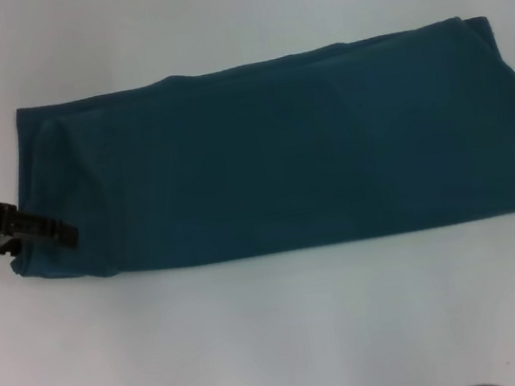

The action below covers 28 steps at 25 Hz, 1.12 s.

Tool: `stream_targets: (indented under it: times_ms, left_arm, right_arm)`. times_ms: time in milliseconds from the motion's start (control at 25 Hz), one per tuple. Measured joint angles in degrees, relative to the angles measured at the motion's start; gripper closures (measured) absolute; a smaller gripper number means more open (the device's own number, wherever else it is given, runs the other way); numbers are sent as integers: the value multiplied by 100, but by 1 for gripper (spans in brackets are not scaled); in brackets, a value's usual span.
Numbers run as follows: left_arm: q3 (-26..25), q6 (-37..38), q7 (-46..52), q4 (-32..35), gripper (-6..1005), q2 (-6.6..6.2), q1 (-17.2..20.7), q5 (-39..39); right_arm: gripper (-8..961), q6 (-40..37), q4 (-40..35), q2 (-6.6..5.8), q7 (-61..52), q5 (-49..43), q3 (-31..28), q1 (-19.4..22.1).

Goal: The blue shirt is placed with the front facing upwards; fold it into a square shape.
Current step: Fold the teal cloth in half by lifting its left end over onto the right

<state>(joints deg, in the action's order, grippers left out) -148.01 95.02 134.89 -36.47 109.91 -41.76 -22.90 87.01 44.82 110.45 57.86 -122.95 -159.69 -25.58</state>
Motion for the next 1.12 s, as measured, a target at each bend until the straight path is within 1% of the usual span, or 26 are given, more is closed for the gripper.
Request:
stream_targets:
  times_ms: [200, 240, 360, 400, 440, 560, 720, 880, 1120]
  left_arm:
    - [-2, 21, 1, -9, 113, -25, 26, 0]
    - [-9, 27, 18, -31, 113, -57, 68, -1]
    - [-16, 69, 64, -153, 112, -78, 152, 0]
    - [-31, 211, 109, -400, 112, -74, 283, -8]
    - [-36, 266, 119, -479, 112, -69, 323, -12]
    - [-55, 541, 149, -803, 111, -42, 497, -34]
    - [-68, 823, 151, -1025, 110, -17, 685, -60]
    - [-120, 949, 105, -1059, 110, 39, 814, -106]
    - [-142, 927, -1, -862, 111, 172, 815, -258]
  right_arm:
    - [190, 0, 0, -6, -3, 0, 0, 0]
    - [190, 0, 0, -6, -3, 0, 0, 0]
    - [190, 0, 0, -8, -2, 0, 0, 5]
    - [190, 1, 0, -8, -2, 1, 0, 4]
    - [190, 0, 0, -8, -1, 2, 0, 1]
    - [190, 0, 0, -8, -1, 7, 0, -22]
    - [190, -3, 0, -4, -8, 9, 0, -47]
    - [191, -7, 0, 8, -9, 9, 0, -58]
    - [191, -9, 0, 18, -4, 9, 0, -82]
